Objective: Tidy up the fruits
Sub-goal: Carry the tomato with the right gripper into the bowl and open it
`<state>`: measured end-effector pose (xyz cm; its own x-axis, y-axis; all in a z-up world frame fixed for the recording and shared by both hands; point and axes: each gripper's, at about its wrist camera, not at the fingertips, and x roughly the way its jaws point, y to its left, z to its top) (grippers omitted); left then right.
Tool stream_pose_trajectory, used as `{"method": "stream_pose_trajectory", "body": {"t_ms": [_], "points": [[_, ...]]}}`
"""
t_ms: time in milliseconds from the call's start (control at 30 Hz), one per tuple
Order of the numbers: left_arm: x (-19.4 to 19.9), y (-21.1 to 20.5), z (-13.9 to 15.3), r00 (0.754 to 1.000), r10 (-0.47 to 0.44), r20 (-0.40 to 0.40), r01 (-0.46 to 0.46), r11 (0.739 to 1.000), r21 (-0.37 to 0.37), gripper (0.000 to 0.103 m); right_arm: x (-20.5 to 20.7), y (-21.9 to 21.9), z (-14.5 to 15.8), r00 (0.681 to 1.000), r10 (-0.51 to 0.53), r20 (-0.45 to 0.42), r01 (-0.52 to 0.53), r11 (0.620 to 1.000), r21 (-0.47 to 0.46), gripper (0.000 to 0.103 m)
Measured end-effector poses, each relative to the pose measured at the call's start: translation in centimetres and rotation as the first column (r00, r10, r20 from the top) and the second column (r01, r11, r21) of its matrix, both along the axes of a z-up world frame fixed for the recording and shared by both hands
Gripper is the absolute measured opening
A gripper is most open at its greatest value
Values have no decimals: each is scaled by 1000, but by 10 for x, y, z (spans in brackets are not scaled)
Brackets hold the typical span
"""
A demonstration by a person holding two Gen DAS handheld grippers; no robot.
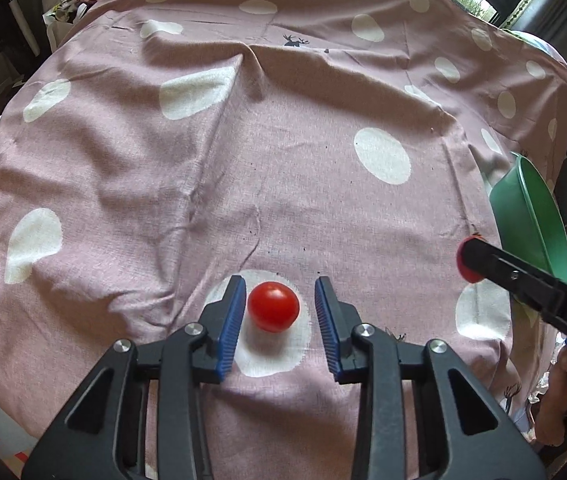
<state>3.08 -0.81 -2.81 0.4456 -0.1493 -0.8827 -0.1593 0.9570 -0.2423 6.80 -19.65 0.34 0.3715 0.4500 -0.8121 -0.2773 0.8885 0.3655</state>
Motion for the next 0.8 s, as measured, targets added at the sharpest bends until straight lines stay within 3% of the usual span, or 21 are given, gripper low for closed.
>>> {"method": "stream_pose_trajectory", "body": {"t_ms": [200, 467, 633, 800], "points": [[7, 0, -13, 999, 10, -34, -10, 1000, 11, 28, 3, -12, 7, 999, -38, 13, 37, 999, 36, 29], [5, -10, -7, 1000, -1, 2, 1, 999, 44, 27, 4, -21, 11, 997, -68, 20, 67, 996, 53, 29], [2, -35, 23, 994, -46, 98, 39, 996, 80, 27, 1, -35, 21, 994, -97, 45, 93, 993, 71, 29], [-3, -72, 65, 961, -121, 250, 98, 990, 102, 27, -3, -62, 36, 980, -170, 100, 162, 983, 83, 29]]}}
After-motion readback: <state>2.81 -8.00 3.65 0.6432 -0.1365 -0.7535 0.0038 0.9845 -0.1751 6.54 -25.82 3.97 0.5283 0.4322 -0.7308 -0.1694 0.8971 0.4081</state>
